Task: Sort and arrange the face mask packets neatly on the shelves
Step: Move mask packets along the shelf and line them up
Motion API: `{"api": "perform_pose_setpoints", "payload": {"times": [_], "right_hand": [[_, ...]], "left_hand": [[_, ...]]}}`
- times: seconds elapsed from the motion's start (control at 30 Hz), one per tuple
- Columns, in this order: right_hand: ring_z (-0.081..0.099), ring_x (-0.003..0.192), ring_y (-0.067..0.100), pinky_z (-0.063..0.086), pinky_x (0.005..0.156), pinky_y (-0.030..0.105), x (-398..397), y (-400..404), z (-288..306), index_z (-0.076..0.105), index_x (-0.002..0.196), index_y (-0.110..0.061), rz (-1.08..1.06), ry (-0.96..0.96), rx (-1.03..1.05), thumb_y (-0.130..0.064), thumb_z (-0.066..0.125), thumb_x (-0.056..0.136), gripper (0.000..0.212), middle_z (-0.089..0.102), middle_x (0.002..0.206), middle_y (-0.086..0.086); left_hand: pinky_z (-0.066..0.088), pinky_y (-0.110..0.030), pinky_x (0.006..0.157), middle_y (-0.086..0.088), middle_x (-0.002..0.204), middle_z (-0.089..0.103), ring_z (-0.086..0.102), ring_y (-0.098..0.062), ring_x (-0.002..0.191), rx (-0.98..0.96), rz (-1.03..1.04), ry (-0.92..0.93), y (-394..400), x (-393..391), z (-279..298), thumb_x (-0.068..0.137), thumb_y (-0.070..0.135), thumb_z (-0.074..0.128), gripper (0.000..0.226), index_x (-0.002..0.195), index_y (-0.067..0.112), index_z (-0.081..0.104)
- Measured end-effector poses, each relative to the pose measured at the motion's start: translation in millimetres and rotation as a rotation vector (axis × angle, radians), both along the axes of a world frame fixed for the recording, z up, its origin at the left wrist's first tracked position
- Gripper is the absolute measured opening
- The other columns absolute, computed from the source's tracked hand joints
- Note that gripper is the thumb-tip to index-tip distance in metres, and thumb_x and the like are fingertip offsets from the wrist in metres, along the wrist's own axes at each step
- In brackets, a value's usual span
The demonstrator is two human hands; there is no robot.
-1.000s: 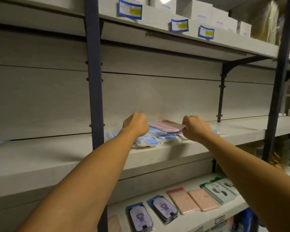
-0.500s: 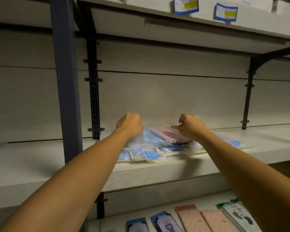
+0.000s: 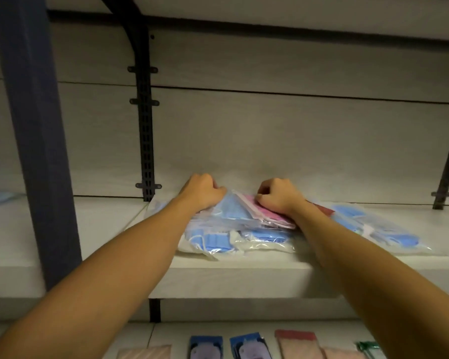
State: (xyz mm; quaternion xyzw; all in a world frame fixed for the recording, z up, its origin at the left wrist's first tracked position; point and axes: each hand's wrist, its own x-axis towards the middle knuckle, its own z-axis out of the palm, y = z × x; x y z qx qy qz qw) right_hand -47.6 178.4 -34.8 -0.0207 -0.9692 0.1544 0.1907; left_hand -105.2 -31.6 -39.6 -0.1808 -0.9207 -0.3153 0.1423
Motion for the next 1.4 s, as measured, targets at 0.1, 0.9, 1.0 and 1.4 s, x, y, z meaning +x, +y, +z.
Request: {"api": "perform_pose_setpoints", "payload": {"times": [0.1,0.9,1.0,1.4], "right_hand": [[0.064,0.091,0.03,0.053,0.083,0.039,-7,6,-1,0.073,0.084,-0.016,0.056,-0.03,-0.087,-0.045,0.055,0.075,0.036,0.073,0.092,0.007],[0.065,0.095,0.024,0.051,0.087,0.034,-21,23,-6,0.08,0.091,-0.015,0.159,-0.067,-0.103,-0.045,0.073,0.082,0.033,0.075,0.097,0.004],[0.065,0.093,0.02,0.049,0.079,0.029,-20,22,-5,0.079,0.094,-0.02,0.132,-0.056,-0.091,-0.04,0.075,0.083,0.023,0.074,0.097,0.0],[0.063,0.08,0.021,0.042,0.071,0.025,-12,23,-4,0.072,0.121,-0.029,0.029,0.302,-0.39,-0.045,0.071,0.09,0.035,0.069,0.082,0.0]], "left_hand": [[0.048,-0.026,0.059,-0.009,0.065,0.07,0.068,-0.023,0.062,-0.02,-0.007,-0.044,-3,-4,-1,0.087,0.055,0.064,0.052,0.073,0.005,0.071],[0.04,-0.018,0.05,-0.001,0.087,0.063,0.056,-0.013,0.065,0.22,0.014,0.029,-28,-24,-3,0.095,0.012,0.06,0.023,0.116,0.009,0.069],[0.044,-0.024,0.065,-0.01,0.111,0.065,0.061,-0.022,0.086,0.178,0.026,0.043,-29,-23,-2,0.098,0.013,0.053,0.025,0.118,0.01,0.067],[0.038,-0.027,0.058,-0.015,0.105,0.065,0.057,-0.025,0.083,0.293,0.045,0.124,-31,-19,0,0.101,0.012,0.045,0.027,0.122,0.008,0.062]]}}
